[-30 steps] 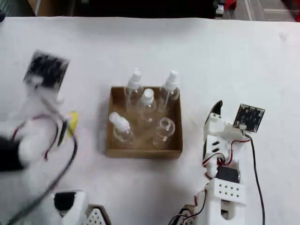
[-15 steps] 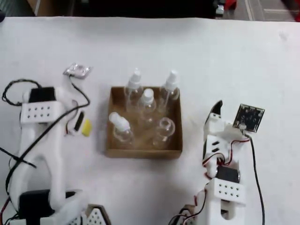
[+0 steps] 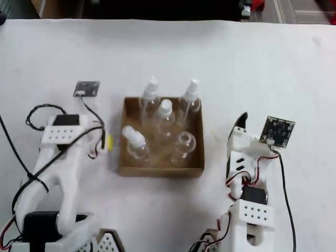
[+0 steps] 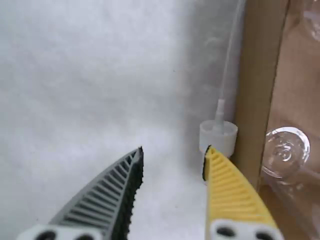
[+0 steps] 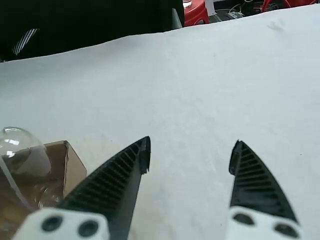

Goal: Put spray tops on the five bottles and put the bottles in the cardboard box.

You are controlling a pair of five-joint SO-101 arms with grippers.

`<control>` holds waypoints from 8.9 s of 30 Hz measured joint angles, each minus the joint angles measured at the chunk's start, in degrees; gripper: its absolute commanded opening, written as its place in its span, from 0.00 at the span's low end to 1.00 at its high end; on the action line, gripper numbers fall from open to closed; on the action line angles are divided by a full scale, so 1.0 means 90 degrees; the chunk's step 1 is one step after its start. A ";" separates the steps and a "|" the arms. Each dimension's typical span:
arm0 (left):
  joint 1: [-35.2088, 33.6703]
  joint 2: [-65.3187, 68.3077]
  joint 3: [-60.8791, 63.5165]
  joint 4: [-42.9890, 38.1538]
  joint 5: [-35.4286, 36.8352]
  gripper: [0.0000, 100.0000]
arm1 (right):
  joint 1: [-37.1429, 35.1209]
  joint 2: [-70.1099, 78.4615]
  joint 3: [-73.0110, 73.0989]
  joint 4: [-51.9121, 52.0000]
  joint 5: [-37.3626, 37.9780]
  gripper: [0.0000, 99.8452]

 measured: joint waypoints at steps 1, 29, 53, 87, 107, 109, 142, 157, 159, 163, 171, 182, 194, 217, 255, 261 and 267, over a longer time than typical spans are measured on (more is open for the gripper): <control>0.0098 0.0000 0.0000 0.0000 0.0000 0.19 | -0.0039 0.0000 0.0000 0.0000 0.0098 0.23; 0.0410 -0.0020 0.0694 -0.1182 0.0049 0.19 | -0.0186 0.0000 0.0000 0.0000 0.0430 0.23; -0.3096 -0.0010 -0.0195 0.0147 -0.1973 0.19 | -0.0186 0.0000 0.0000 0.0000 0.0430 0.23; 0.0322 -0.0010 0.0918 -0.1045 -0.0400 0.19 | -0.0186 0.0000 0.0000 0.0000 0.0440 0.23; -0.3087 0.0000 -0.0967 0.0049 -0.2579 0.19 | -0.0186 0.0000 0.0000 0.0000 0.0440 0.23; -0.3155 0.0000 -0.1348 0.0400 -0.2725 0.19 | -0.0186 0.0000 0.0000 0.0000 0.0440 0.23; -0.2628 0.0029 -0.1973 0.0547 0.0879 0.22 | -0.0332 0.0000 0.0137 0.0000 0.0440 0.23; -0.2784 0.5001 -0.4708 0.0264 0.2247 0.21 | -0.0342 0.0000 0.0137 0.0000 0.0440 0.23; -0.2735 0.5656 -0.5705 0.1016 0.2295 0.21 | -0.0342 0.0000 0.0137 0.0000 0.0440 0.23; -0.2481 0.6818 -0.7648 0.2403 0.2325 0.21 | -0.0342 0.0000 0.0137 0.0000 0.0440 0.23; -0.1407 0.8342 -1.0266 0.4132 0.1983 0.19 | -0.0342 0.0000 0.0137 0.0000 0.0440 0.23; -0.0742 0.7980 -0.9641 0.4122 0.1358 0.13 | -0.0342 0.0000 0.0137 0.0000 0.0459 0.23; -0.0713 0.7170 -0.8342 0.4132 0.1309 0.14 | -0.0342 0.0000 0.0137 0.0000 0.0459 0.23; -0.1368 0.0684 -0.3331 0.4151 0.0098 0.25 | -0.0342 0.0000 0.0137 0.0000 0.0459 0.23; -0.2471 0.6379 -0.7922 0.4093 -0.0899 0.24 | -0.0342 0.0000 0.0137 0.0000 0.0459 0.23; -0.2520 0.6379 -0.8742 0.4103 -0.0928 0.24 | -0.0342 0.0000 0.0137 0.0000 0.0459 0.23; -0.2579 0.5861 -0.8742 0.4132 -0.1026 0.24 | -0.0342 0.0000 0.0137 0.0000 0.0459 0.23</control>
